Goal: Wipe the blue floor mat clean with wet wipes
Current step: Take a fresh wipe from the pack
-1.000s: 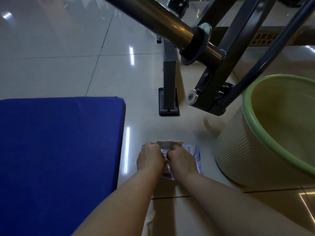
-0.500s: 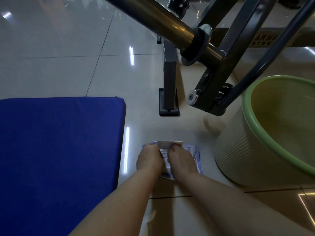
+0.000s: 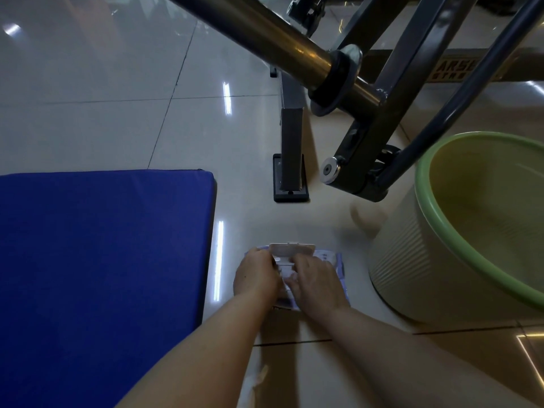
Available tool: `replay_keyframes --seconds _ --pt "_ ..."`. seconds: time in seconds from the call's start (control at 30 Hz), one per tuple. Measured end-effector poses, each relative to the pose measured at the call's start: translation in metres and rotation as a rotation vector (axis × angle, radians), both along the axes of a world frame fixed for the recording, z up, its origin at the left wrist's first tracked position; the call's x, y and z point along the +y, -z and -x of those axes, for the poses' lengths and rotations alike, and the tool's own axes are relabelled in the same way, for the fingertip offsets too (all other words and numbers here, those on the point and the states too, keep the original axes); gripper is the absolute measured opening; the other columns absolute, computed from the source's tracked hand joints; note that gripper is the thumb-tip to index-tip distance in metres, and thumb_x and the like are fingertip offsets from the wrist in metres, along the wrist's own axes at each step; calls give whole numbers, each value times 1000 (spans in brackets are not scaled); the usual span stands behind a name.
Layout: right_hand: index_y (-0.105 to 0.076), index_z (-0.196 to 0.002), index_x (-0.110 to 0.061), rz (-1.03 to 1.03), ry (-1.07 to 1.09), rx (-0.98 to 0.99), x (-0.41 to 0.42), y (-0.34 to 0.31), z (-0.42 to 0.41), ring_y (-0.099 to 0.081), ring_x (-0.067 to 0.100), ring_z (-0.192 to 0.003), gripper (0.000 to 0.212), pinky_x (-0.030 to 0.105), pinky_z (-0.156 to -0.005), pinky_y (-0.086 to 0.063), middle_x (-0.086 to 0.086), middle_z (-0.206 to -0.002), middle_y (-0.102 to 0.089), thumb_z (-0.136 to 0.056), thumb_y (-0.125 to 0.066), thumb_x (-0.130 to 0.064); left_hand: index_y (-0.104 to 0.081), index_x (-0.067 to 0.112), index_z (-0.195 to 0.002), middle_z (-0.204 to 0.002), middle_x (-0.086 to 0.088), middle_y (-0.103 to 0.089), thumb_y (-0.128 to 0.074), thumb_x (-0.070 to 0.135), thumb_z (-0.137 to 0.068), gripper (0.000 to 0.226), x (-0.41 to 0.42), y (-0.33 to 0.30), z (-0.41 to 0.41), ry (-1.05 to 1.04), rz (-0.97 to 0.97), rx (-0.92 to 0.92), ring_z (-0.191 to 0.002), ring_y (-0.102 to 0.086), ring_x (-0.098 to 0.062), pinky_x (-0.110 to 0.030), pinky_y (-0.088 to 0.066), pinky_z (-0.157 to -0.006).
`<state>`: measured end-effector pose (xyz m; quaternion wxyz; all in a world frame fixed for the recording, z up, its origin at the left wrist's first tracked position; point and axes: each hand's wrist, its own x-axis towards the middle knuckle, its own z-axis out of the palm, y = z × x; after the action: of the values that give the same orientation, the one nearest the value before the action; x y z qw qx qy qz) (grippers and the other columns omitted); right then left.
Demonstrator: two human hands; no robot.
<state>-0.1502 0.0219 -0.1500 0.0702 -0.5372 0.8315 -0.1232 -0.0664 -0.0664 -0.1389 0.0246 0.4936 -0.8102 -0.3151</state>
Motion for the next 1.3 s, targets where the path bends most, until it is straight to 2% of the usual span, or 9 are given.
replay_keyframes --seconds 0.2,0.37,0.5,0.67,0.93,1.1,1.2,1.27,1.3 --pt "-54 -67 -17 232 -11 27 -12 -16 2 -55 18 -54 21 23 -56 -28 -1 -63 -56 -64 -74 -13 -63 13 -101 -106 -7 -59 -49 15 -93 16 -1 -7 0 21 27 -32 -87 -58 -23 -29 -46 -74" --pt "-55 -82 -11 160 38 -203 -2 -7 2 -60 25 -62 20 23 -52 -30 8 -75 -63 -77 -67 4 -61 13 -91 -99 -6 -61 -52 18 -94 11 1 -11 -1 36 26 -22 -79 -56 -19 -27 -43 -68" --pt "-48 -101 -8 218 137 -306 0 -15 7 -48 13 -77 4 12 -52 -30 9 -93 -57 -98 -47 -11 -55 19 -85 -100 -5 -58 -54 18 -94 9 3 -12 -2 14 51 -10 -77 -53 -15 -24 -40 -66" --pt "-44 -105 -6 444 315 -446 -11 -30 3 -48 6 -67 35 11 -50 -33 8 -89 -53 -96 -27 -35 -64 17 -93 -104 0 -56 -54 30 -94 16 9 -11 -4 43 129 18 -81 -55 -15 -27 -50 -70" --pt "-45 -97 -12 583 389 -410 -18 -39 20 -49 17 -66 15 30 -56 -36 -2 -77 -49 -101 -40 -26 -67 13 -104 -111 -8 -59 -50 25 -94 23 28 -5 3 275 219 -83 -99 -58 -26 -32 -48 -80" --pt "-39 -86 -14 563 404 -462 -10 -41 24 -40 2 -57 22 14 -48 -31 -10 -66 -40 -96 -52 -29 -56 15 -116 -117 -8 -53 -48 42 -92 37 36 2 5 515 220 -166 -110 -48 -26 -36 -39 -84" --pt "-33 -72 -22 600 445 -521 -11 -45 27 -35 3 -54 34 16 -50 -32 -9 -61 -35 -91 -60 -30 -65 15 -101 -100 -7 -65 -34 49 -79 51 39 3 -4 555 208 -18 -94 -61 -26 -32 -46 -72" --pt "-30 -67 -24 601 457 -552 -11 -46 29 -32 3 -53 41 18 -49 -30 -8 -60 -34 -88 -64 -32 -65 16 -82 -80 -4 -65 -62 25 -72 14 32 0 -15 400 270 71 -68 -63 -22 -26 -46 -54" --pt "-30 -66 -24 597 459 -555 -11 -46 29 -31 4 -52 42 18 -48 -28 -8 -59 -33 -87 -65 -33 -63 17 -84 -85 -4 -63 -72 17 -70 17 28 3 -19 296 323 121 -68 -61 -20 -25 -47 -54"
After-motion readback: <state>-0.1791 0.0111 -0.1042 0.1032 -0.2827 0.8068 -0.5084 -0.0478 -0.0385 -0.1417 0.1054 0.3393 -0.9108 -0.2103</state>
